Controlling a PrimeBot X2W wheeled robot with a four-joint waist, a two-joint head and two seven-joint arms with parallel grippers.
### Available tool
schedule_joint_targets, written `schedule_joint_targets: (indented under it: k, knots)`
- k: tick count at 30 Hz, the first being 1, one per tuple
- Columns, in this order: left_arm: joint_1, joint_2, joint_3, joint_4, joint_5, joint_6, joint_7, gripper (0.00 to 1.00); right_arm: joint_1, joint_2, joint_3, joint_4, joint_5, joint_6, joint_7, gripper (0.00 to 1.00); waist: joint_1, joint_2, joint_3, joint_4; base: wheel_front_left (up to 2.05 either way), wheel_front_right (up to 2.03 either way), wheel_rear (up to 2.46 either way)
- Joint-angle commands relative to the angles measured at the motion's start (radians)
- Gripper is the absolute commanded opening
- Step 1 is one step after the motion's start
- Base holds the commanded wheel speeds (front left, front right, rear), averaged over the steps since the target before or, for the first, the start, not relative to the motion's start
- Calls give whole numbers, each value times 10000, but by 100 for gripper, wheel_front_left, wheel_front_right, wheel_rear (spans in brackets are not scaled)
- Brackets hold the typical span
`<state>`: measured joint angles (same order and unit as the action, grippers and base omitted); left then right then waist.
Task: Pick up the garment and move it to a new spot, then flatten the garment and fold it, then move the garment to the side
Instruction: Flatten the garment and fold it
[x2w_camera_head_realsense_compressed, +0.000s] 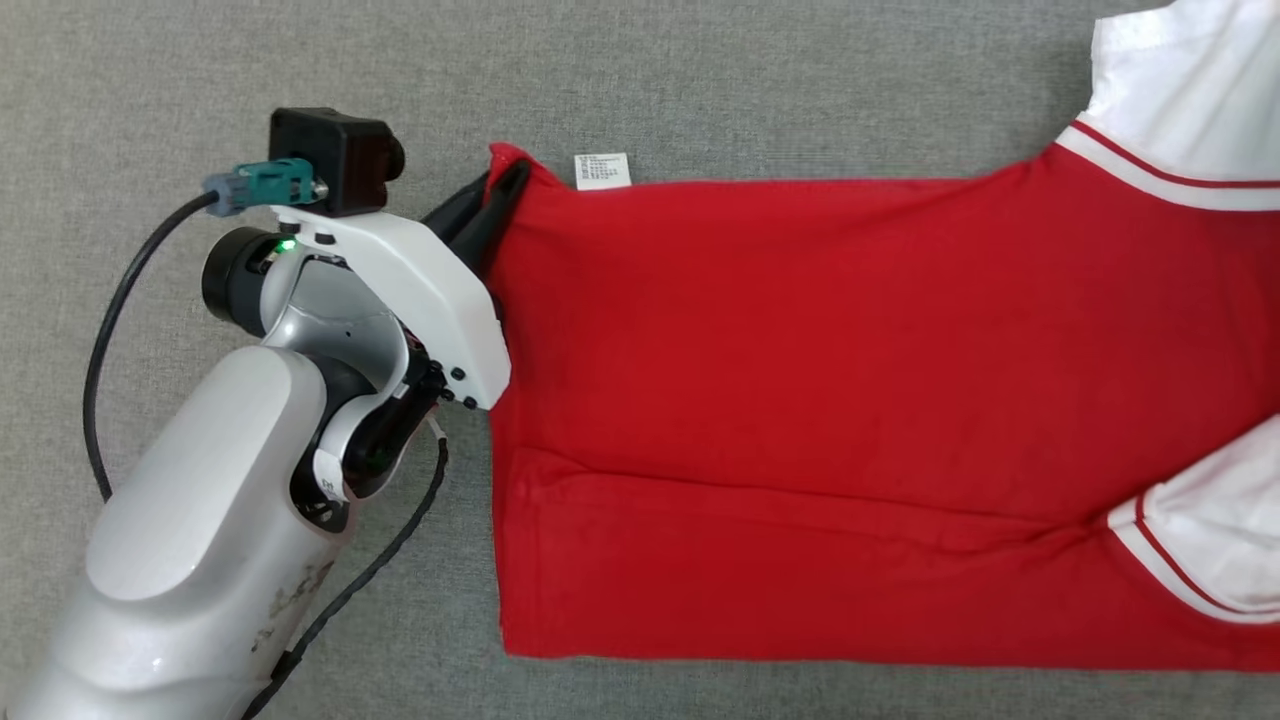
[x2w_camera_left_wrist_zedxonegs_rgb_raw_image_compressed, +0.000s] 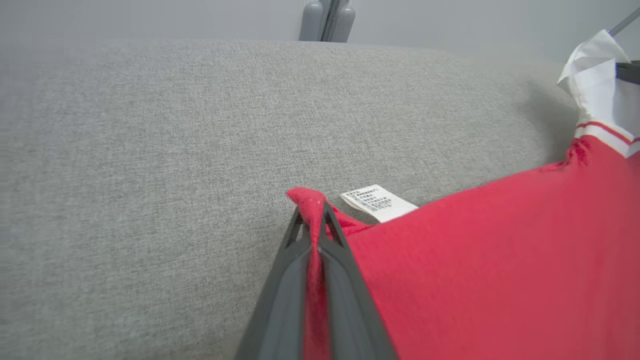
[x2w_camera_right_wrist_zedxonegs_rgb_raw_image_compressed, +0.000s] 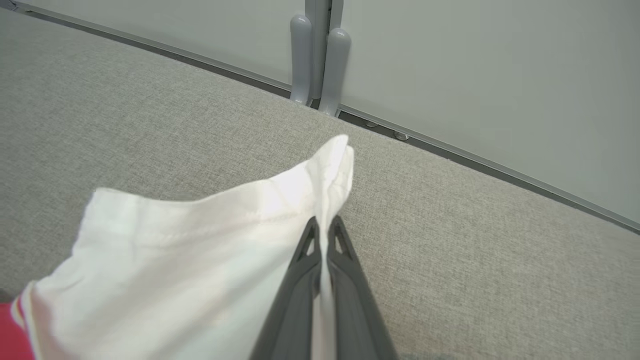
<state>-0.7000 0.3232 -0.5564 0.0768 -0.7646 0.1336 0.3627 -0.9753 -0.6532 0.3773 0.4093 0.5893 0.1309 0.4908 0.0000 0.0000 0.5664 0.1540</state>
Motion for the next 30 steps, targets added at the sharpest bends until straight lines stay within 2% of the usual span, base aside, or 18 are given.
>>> schedule_joint_targets:
  k: [1,4,12,19,23,30]
  knots:
    - [-92,53,116,35,-27,80,-84,0,-140,-35,-26,48,46,-3,-146,0,0,0,-73,-53,0,0,0]
    - [32,33,157,162,-104,103,-166,0,-42,13,-128,73,230,-3,-588,0,0,0,-256,-149,0,0,0]
    - [1120,84,483,-289,-274,360,-918,0,1697,-270,-147,-1127,785,-3,-2267,0,0,0,-1039,-651,0,0,0]
    - [3325,223,773,-1422,-684,858,-1648,0,4601,79,-483,-2235,878,-3,-3437,0,0,0,-1941,-1238,0,0,0]
    - [4560,274,954,-2062,-881,1136,-2036,0,6108,396,-861,-2661,730,-3,-3752,0,0,0,-2400,-1450,0,0,0]
    - [5822,256,1027,-2548,-1196,1378,-2308,0,7427,1038,-1294,-3016,420,-3,-3783,0,0,0,-2809,-1707,0,0,0]
